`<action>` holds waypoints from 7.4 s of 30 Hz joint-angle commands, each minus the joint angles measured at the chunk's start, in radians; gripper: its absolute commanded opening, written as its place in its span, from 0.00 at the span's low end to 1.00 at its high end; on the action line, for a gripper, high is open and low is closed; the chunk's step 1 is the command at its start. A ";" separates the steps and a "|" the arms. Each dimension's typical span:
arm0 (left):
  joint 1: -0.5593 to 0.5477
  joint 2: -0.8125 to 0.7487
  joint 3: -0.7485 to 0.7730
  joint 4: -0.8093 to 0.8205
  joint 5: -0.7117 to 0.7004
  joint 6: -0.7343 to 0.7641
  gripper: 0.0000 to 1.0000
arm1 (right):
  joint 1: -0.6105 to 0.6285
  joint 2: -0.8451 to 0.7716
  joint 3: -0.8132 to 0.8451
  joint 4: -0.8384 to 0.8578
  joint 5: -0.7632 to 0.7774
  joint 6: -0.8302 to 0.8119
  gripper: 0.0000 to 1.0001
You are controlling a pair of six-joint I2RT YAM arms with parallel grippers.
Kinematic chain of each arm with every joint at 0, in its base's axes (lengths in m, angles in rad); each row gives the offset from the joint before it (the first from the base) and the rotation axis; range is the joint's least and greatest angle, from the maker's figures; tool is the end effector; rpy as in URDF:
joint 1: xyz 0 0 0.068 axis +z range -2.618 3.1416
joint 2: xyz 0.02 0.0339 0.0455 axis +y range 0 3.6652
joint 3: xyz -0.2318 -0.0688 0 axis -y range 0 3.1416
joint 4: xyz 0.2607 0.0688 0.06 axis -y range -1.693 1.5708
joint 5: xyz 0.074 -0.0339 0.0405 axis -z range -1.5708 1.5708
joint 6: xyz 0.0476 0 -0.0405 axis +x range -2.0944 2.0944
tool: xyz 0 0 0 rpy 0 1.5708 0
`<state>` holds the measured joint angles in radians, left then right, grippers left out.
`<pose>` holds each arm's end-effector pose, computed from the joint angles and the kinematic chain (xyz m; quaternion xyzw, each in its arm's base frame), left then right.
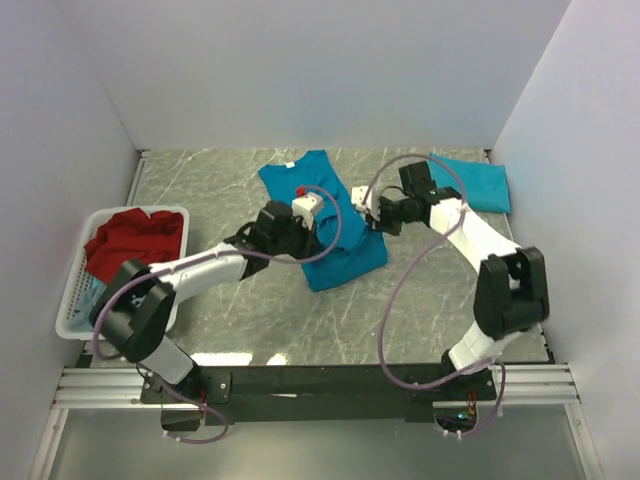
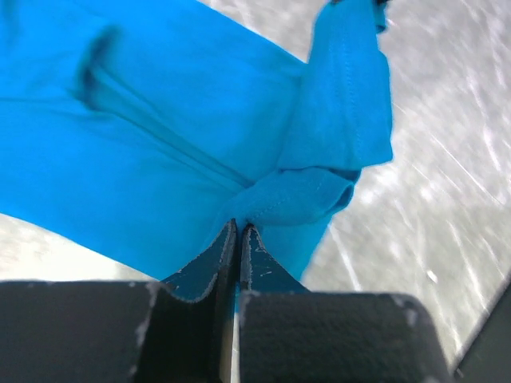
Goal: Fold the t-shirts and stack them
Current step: Fold the tshirt
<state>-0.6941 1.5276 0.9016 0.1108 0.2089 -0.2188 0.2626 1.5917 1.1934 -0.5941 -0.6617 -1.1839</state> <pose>0.2714 -0.2387 0.1816 0.2533 0.8227 -0.3016 0.4099 0.3298 0.1189 0.2060 -0.6694 0.6182 0.1590 0.3800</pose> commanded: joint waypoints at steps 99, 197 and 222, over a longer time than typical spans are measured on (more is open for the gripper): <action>0.087 -0.107 -0.159 0.096 -0.175 -0.562 0.62 | -0.077 0.502 0.453 -0.067 0.048 0.897 0.47; 0.002 -0.391 -0.208 0.016 0.254 0.131 0.99 | -0.118 -0.340 -0.245 -0.081 -0.130 0.229 0.46; -0.415 -0.155 -0.343 0.145 -0.239 0.562 0.82 | 0.018 -0.458 -0.624 0.073 -0.030 -0.387 0.84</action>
<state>-1.1061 1.3598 0.5205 0.2062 0.0254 0.2924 0.2726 1.1263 0.5690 -0.5732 -0.7067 -1.5833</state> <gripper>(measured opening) 0.827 0.844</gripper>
